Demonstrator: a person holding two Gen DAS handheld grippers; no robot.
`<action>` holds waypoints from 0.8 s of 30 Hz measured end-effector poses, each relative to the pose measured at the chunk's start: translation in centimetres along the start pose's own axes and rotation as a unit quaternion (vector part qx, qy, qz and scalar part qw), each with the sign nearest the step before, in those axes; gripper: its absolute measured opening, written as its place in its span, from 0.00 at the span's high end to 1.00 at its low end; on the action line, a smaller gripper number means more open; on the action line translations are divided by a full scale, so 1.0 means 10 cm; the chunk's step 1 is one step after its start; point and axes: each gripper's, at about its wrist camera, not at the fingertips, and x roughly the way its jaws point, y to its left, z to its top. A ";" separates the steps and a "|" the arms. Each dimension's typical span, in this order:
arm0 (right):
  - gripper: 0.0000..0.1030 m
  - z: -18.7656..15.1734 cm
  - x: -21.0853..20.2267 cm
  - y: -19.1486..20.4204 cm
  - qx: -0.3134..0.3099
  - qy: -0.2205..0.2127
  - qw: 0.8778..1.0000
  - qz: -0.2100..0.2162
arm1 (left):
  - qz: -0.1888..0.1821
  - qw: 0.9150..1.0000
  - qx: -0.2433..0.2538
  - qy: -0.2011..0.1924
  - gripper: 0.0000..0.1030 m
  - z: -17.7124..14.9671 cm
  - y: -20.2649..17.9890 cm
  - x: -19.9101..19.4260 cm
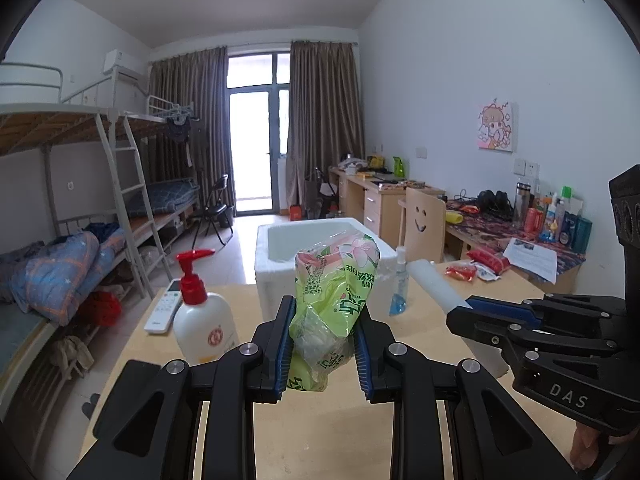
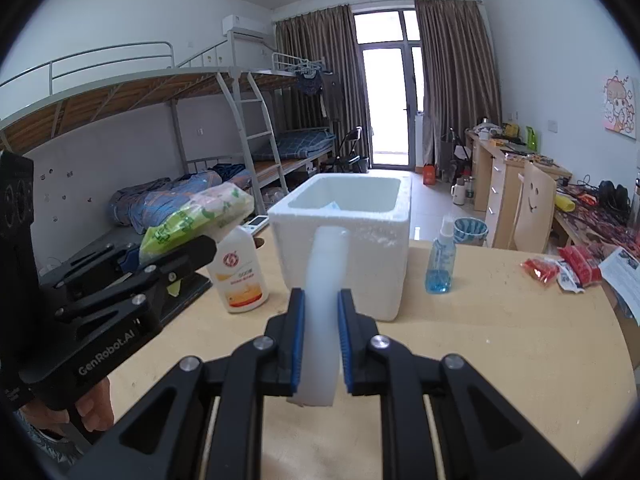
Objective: Organize soft objects
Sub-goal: 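Carry the bag and tube over the white foam box with both tools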
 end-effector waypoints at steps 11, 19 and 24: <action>0.81 0.34 0.21 -0.05 -0.008 -0.001 1.000 0.000 | 0.007 1.000 0.005 0.016 0.72 0.24 0.06 0.33; 0.81 0.50 0.37 -0.10 -0.005 0.003 1.000 0.005 | 0.007 1.000 0.004 0.014 0.72 0.40 0.13 0.51; 0.81 0.60 0.46 -0.16 -0.002 0.004 1.000 0.005 | 0.007 1.000 0.000 0.014 0.72 0.49 0.20 0.63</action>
